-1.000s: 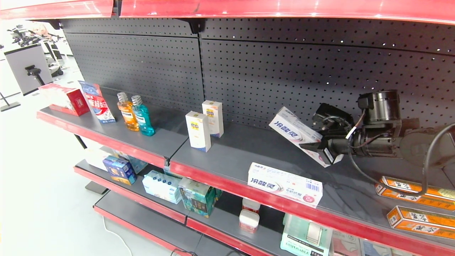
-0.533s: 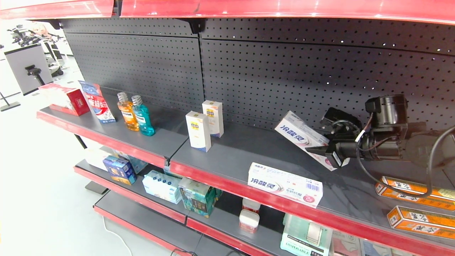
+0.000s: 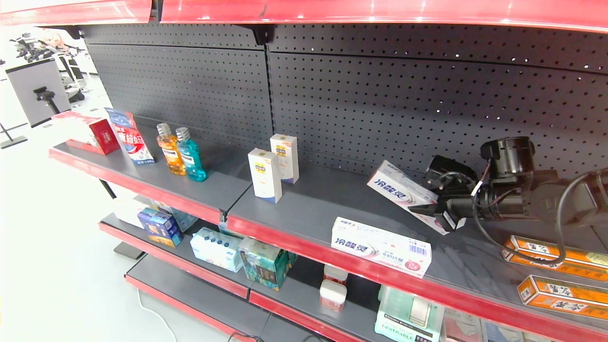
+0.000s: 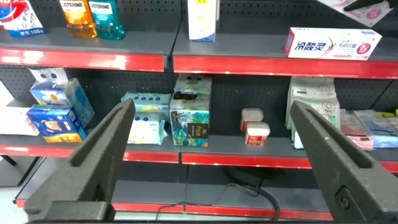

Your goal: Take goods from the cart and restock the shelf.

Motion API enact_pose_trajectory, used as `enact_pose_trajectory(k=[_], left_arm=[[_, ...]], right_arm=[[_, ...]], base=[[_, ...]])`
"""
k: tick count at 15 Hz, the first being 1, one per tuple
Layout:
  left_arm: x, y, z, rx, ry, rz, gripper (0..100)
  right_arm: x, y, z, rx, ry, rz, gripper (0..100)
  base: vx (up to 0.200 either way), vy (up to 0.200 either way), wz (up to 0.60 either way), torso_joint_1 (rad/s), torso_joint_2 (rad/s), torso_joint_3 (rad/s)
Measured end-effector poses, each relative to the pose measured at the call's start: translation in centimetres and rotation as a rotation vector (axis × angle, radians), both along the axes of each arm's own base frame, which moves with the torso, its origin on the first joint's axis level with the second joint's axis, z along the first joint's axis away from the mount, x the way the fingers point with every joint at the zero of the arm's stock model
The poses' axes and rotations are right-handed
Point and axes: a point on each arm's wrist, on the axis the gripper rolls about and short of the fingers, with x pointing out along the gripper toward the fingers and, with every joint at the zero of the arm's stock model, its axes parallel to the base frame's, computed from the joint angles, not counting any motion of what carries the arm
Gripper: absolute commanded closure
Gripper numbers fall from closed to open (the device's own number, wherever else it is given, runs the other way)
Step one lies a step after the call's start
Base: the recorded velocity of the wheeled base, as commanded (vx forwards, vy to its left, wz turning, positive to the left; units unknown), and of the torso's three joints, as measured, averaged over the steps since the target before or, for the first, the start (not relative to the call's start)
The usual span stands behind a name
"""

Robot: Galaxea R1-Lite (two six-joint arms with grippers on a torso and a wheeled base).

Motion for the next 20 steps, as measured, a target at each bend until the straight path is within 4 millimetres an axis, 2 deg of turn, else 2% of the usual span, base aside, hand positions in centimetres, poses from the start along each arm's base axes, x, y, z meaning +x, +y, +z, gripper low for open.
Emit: enact_pose_trajectory(k=[20], left_arm=[[0.0,0.0,0.0,0.0,0.0,0.0,0]], right_arm=[[0.5,-0.1,-2.3,-0.042,0.066,0.023,100]], base=[[0.0,0.0,0.0,0.0,0.0,0.0]])
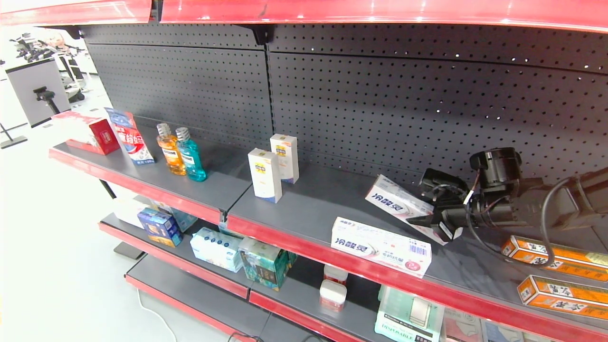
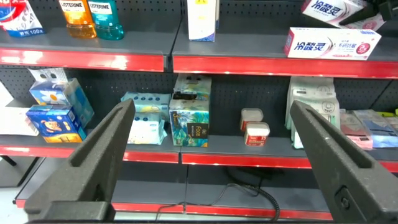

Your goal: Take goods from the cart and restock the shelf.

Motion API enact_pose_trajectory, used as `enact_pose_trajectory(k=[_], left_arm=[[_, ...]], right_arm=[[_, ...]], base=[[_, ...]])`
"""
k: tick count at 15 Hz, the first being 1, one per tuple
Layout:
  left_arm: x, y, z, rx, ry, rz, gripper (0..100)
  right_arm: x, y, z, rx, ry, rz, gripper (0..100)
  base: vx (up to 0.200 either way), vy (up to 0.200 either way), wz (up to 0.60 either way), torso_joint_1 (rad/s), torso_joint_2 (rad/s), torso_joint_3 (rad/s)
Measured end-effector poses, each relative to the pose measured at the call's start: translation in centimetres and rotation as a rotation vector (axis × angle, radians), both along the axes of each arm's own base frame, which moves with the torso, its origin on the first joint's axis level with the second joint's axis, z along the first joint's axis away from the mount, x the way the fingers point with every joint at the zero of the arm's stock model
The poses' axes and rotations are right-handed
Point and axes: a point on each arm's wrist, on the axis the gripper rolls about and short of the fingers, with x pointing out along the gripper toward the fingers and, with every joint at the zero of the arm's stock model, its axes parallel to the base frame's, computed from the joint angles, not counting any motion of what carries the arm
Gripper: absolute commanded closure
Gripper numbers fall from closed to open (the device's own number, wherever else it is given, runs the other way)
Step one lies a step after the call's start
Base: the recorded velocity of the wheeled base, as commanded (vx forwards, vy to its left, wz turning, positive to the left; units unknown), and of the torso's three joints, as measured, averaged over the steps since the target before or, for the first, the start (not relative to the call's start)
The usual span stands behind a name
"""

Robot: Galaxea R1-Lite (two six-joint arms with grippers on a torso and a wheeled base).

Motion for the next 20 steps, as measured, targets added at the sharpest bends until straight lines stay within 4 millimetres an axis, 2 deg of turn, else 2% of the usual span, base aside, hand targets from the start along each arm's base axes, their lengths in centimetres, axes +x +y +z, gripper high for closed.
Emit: enact_pose_trajectory(k=[6,7,14,20], left_arm=[[0.0,0.0,0.0,0.0,0.0,0.0,0],[0.0,0.0,0.0,0.0,0.0,0.0,0],[0.0,0.0,0.0,0.0,0.0,0.0,0],[0.0,0.0,0.0,0.0,0.0,0.0,0]], right_arm=[[0.1,0.3,-0.4,-0.003,0.008,0.011,100],[0.1,0.4,-0.4,-0.004,0.01,0.014,0],[0.2,0.4,-0.4,-0.005,0.001,0.014,0],[0.6,-0.7,0.4,0.008,-0.023,-0.031,0]], base=[[0.0,0.0,0.0,0.0,0.0,0.0],[0.0,0.0,0.0,0.0,0.0,0.0],[0.0,0.0,0.0,0.0,0.0,0.0],[0.0,0.0,0.0,0.0,0.0,0.0]])
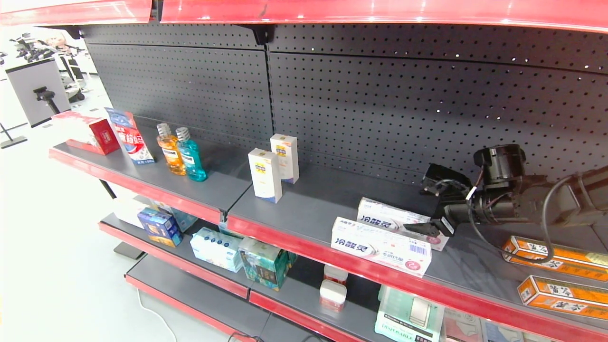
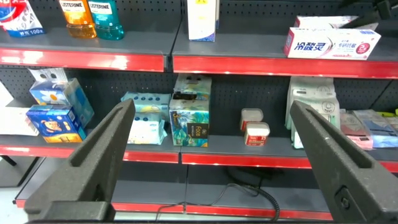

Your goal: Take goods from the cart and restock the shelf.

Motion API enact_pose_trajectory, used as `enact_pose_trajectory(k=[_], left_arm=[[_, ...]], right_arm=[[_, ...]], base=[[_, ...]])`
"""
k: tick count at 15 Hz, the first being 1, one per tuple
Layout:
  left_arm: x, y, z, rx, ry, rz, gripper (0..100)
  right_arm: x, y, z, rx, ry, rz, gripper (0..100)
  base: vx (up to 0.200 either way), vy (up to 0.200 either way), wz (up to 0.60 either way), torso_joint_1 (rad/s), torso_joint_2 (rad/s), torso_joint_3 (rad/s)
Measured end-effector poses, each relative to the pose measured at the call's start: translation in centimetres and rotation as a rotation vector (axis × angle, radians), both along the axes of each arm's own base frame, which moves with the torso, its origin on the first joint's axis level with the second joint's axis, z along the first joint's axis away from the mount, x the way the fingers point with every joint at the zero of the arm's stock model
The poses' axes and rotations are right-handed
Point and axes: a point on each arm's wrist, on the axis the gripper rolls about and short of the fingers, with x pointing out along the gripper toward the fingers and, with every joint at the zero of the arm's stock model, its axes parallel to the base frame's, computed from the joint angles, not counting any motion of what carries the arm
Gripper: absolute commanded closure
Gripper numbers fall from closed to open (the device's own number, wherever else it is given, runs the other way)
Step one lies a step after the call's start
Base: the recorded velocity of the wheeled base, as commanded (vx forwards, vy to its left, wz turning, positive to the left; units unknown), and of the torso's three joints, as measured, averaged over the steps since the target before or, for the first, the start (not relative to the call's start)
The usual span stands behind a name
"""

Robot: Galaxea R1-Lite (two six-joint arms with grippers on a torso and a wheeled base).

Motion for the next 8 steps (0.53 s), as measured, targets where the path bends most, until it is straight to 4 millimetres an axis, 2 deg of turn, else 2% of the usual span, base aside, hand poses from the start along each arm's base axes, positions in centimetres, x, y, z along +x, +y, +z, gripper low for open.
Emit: enact_pose_trajectory(k=[4,8], left_arm=[[0.0,0.0,0.0,0.0,0.0,0.0,0],[0.0,0.0,0.0,0.0,0.0,0.0,0]], right_arm=[[-1.0,-0.9,1.2,0.022,-0.013,-0.041,0],[-3.3,-1.5,1.7,0.05,0.004,-0.052,0]], base=[[0.0,0.0,0.0,0.0,0.0,0.0],[0.0,0.0,0.0,0.0,0.0,0.0]])
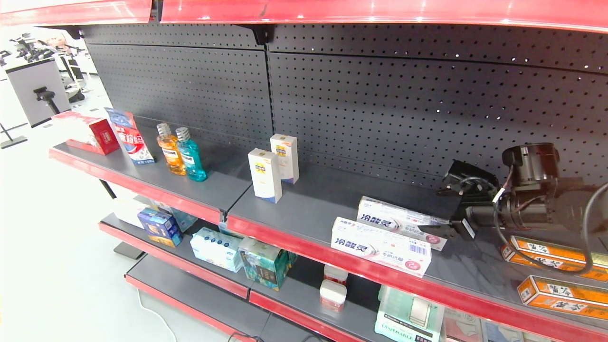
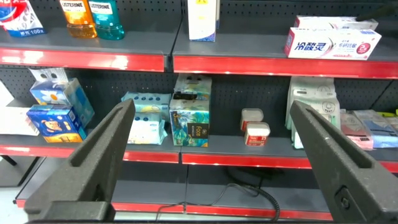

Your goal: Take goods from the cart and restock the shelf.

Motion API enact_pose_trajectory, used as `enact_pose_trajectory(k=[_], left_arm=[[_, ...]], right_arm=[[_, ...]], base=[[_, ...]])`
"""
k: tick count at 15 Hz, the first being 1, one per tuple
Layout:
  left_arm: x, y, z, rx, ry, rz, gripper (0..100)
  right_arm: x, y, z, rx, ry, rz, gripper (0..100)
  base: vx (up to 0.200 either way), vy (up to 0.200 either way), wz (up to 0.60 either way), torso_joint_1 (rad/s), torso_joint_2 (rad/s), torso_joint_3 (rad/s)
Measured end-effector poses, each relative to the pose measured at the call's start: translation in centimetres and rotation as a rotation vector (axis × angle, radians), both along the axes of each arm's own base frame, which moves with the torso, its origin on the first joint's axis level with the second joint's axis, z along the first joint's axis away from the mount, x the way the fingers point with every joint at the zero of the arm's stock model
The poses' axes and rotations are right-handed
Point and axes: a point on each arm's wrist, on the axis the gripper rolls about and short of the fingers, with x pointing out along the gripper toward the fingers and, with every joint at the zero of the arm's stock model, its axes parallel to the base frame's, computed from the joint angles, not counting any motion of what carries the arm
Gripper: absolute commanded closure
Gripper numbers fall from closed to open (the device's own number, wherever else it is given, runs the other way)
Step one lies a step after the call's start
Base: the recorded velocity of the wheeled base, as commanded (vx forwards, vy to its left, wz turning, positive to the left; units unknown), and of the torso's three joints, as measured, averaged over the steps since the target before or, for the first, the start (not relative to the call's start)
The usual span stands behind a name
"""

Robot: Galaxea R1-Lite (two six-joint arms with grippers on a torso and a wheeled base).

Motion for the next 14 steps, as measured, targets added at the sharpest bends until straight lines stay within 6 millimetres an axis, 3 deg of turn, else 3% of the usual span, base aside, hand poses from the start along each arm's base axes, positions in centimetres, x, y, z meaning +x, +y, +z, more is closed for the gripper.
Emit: enact_pose_trajectory(k=[9,14], left_arm=[[0.0,0.0,0.0,0.001,0.0,0.0,0],[0.0,0.0,0.0,0.0,0.0,-0.001,0]], right_arm=[[-4.0,-3.3,0.8,0.084,0.047,-0.176,0],[-5.0,-4.9,0.6,0.086,0.058,-0.256,0]], base=[[0.0,0.0,0.0,0.0,0.0,0.0],[0.0,0.0,0.0,0.0,0.0,0.0]])
